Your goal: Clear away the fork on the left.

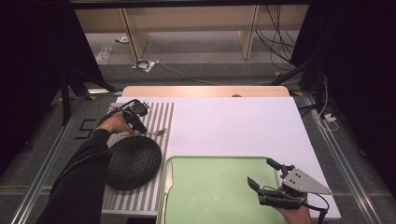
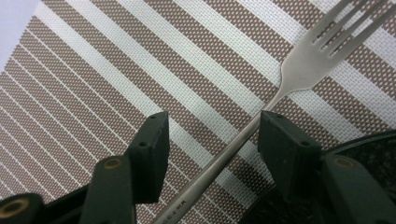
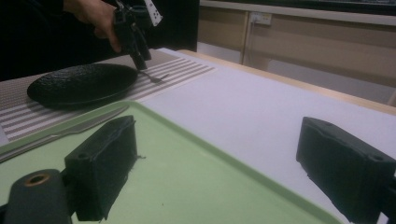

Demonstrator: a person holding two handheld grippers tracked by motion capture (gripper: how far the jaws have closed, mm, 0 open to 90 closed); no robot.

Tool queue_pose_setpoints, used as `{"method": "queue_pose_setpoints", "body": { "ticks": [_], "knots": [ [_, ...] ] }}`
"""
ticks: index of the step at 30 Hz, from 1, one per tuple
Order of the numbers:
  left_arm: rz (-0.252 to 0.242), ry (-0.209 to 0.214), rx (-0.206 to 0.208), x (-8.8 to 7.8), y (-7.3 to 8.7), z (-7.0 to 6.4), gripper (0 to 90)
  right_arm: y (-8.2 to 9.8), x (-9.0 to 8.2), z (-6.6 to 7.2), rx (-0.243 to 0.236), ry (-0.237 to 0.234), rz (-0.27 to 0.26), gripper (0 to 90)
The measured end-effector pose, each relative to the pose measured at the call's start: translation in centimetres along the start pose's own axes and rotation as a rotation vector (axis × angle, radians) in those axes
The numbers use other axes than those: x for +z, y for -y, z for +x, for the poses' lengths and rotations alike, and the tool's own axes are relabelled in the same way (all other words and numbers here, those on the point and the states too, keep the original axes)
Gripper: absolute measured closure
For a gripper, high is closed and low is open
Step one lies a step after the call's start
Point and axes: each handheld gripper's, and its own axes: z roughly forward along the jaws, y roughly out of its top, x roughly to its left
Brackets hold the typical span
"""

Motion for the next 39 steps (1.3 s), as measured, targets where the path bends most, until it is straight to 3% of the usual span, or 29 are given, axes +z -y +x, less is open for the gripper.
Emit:
{"method": "queue_pose_setpoints", "body": {
  "ticks": [6, 16, 21, 26, 28, 34, 39],
  "knots": [
    [0.009, 0.021, 0.020, 0.4, -0.1, -0.1, 48.3, 0.0, 0.0, 0.0, 0.000, 0.002, 0.003, 13.2],
    [0.030, 0.048, 0.098, 0.9, 0.1, -0.6, 56.5, 0.0, 0.0, 0.0, 0.004, 0.001, 0.006, 13.3],
    [0.040, 0.033, 0.100, 1.2, 0.2, -0.6, 58.7, 0.0, 0.0, 0.0, 0.004, 0.002, 0.005, 13.3],
    [0.042, 0.045, 0.089, 1.2, 0.3, -0.4, 60.4, 0.0, 0.0, 0.0, 0.000, 0.002, 0.004, 13.3],
    [0.059, 0.023, 0.088, 1.2, 0.4, -0.3, 62.0, 0.0, 0.0, -0.1, -0.003, 0.002, 0.004, 13.4],
    [0.049, 0.039, 0.070, 1.2, 0.7, -0.1, 66.3, 0.0, 0.0, 0.0, 0.004, 0.000, 0.006, 13.4],
    [0.050, 0.040, 0.084, 1.2, 0.6, -0.2, 68.4, 0.0, 0.0, 0.0, 0.001, 0.001, 0.004, 13.4]
  ]
}}
